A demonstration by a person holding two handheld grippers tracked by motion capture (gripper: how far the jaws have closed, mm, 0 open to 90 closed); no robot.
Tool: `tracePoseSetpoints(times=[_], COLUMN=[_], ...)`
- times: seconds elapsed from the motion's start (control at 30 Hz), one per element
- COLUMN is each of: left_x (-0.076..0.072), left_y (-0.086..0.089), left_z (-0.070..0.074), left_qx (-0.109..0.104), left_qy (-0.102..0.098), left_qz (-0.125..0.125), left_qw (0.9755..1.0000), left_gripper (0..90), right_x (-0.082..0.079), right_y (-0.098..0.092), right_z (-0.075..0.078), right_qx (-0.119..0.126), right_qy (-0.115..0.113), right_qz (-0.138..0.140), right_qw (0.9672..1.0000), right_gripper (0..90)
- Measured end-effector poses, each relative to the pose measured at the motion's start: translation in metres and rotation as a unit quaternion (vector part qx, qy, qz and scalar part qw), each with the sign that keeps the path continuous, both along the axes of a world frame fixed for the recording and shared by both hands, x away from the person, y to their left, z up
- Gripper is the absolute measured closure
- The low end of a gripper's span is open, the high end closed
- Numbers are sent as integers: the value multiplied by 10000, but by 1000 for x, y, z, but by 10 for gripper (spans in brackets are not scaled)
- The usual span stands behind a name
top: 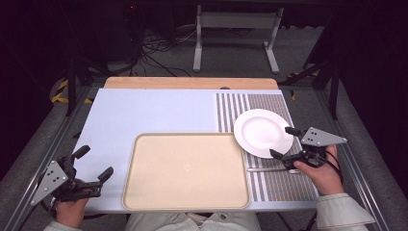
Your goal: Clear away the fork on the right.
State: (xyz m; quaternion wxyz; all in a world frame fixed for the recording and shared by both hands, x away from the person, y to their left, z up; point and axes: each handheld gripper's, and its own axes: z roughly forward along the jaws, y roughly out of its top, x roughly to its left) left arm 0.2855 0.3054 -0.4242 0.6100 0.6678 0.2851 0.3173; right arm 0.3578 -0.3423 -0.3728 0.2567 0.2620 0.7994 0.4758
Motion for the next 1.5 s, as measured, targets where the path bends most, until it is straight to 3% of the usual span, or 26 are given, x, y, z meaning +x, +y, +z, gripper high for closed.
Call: tracePoseSetpoints(times=[0.13,0.23,0.3,0.33,0.43,0.47,0.7,0.77,1.03,1.27,1.47,1.5], left_x=[0,0,0,0,0,1,1,1,1,1,1,1], left_y=[-1,-1,-1,-1,-1,-1,-1,-1,-1,-1,-1,-1], left_z=[0,0,0,0,0,-1,0,0,-1,-1,0,0], left_qx=[-5,11,14,18,11,-15,-10,-3,10,13,8,8], left_qy=[3,5,3,4,5,15,13,13,16,15,11,11], left_qz=[0,8,9,1,9,5,6,-6,-3,-5,-3,-3], left_qw=[10000,10000,10000,10000,10000,10000,10000,10000,10000,10000,10000,10000], left_gripper=[1,2,1,2,1,1,2,1,2,1,1,1], right_x=[2,4,4,6,6,6,9,10,11,11,11,11], right_y=[1,3,3,5,7,7,13,14,20,23,24,24], right_z=[6,11,12,14,16,16,20,20,20,15,12,12], right_qx=[-426,-811,-904,-1112,-1432,-1432,-2028,-2235,-2662,-3110,-3303,-3303], right_qy=[233,470,510,656,820,820,1136,1241,1418,1693,1887,1887], right_qz=[93,252,278,379,454,454,694,762,944,1072,1225,1225], right_qw=[9988,9953,9942,9909,9853,9853,9701,9638,9488,9290,9167,9167], right_gripper=[66,72,73,79,89,89,107,107,97,98,106,106])
